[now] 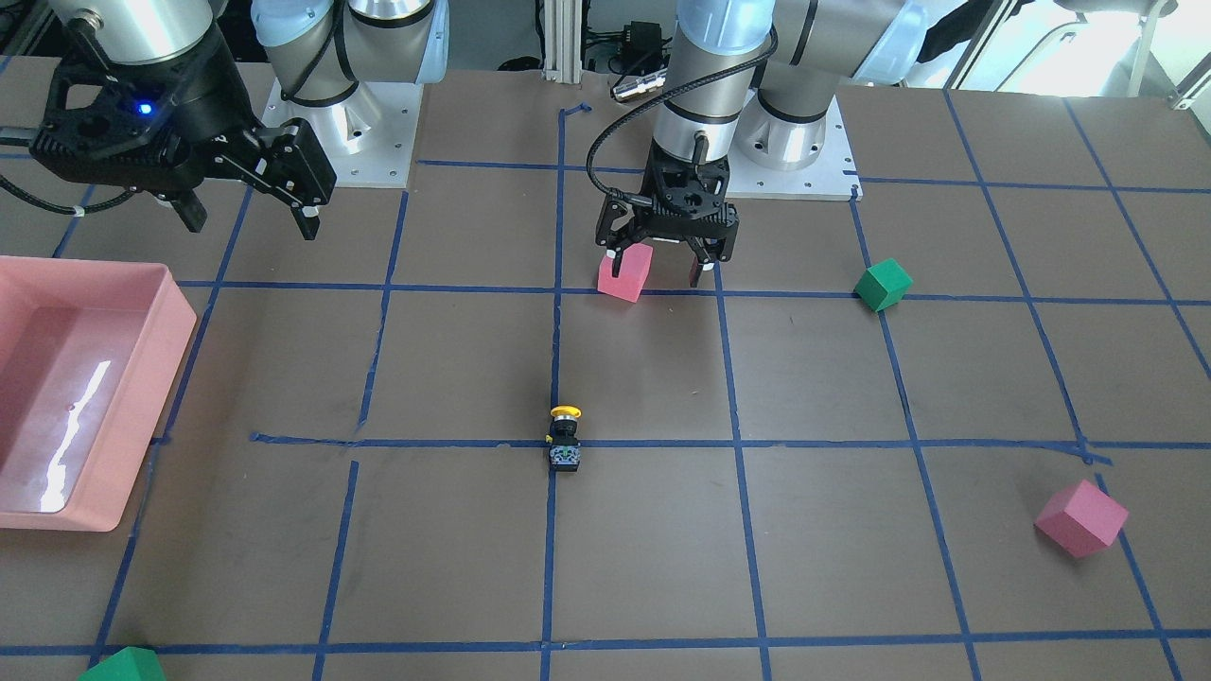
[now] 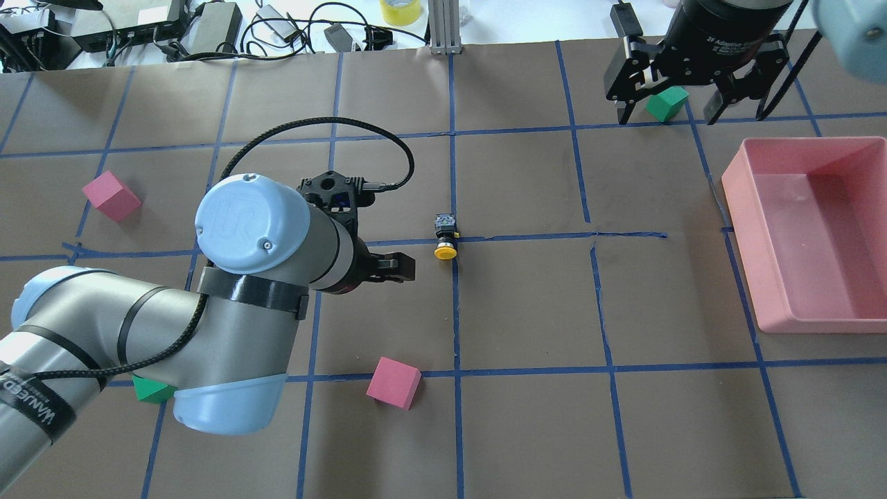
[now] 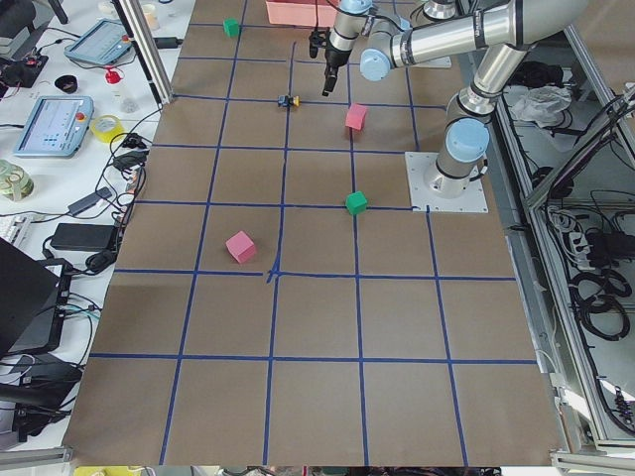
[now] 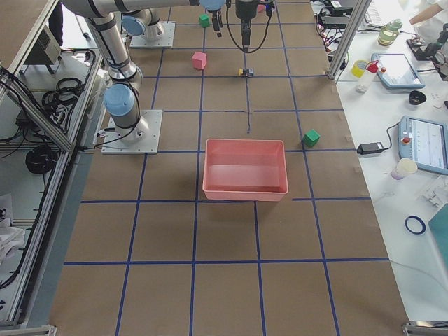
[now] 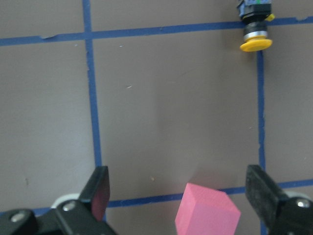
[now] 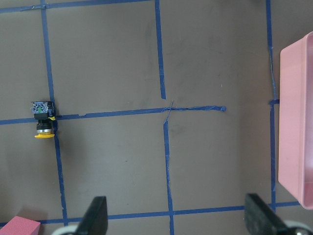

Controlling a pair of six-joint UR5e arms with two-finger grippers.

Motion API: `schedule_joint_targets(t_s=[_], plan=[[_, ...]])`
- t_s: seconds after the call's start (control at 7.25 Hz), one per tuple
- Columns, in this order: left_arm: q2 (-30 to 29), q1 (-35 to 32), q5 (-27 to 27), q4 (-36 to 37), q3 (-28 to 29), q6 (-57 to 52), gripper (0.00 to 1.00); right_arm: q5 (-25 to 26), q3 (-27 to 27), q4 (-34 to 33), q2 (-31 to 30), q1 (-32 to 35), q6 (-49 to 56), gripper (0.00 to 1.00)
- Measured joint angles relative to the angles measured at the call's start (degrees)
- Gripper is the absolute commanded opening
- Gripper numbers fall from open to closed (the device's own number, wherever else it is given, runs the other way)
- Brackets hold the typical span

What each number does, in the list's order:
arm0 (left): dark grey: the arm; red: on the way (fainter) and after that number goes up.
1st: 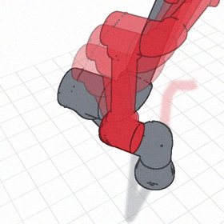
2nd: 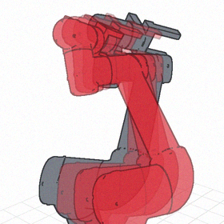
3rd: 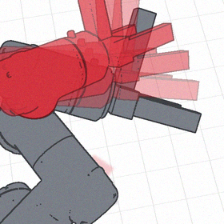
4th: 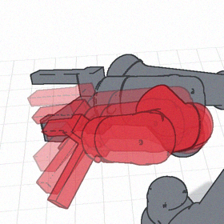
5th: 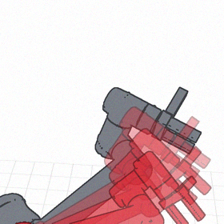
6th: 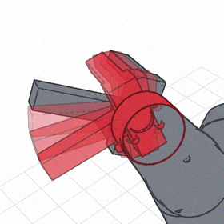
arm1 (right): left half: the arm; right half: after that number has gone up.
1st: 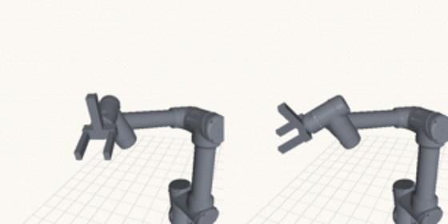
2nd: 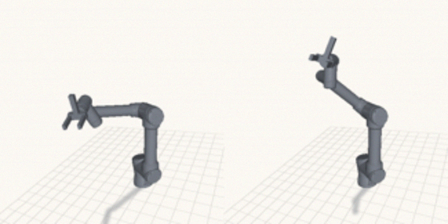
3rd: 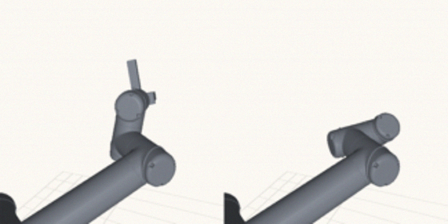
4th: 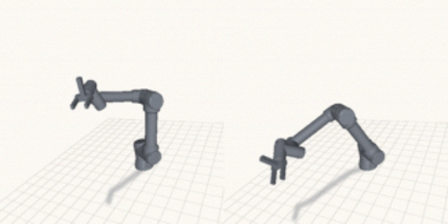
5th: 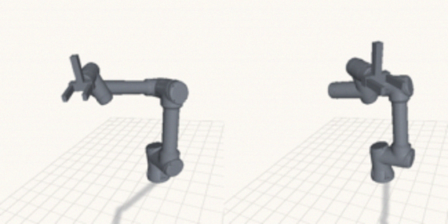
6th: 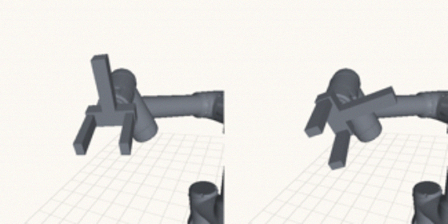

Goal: Align button upright
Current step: 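Lower the left gripper and grasp the button switch lying on its side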

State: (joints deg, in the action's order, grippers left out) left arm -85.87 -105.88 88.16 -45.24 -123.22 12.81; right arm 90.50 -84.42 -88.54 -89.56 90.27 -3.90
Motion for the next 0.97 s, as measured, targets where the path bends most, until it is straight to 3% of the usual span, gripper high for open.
schedule_joint_targets(t_s=[0.69, 0.97], plan=[[-13.09, -0.74, -0.74, 16.94, 1.45, 0.31, 1.0, -0.4, -0.57, 0.23, -0.1, -0.06, -0.01, 1.0], [-18.78, -0.73, -2.7, 18.46, 4.82, 0.83, 1.0, -0.51, -0.28, 0.28, -0.65, 0.21, 0.09, 1.0]])
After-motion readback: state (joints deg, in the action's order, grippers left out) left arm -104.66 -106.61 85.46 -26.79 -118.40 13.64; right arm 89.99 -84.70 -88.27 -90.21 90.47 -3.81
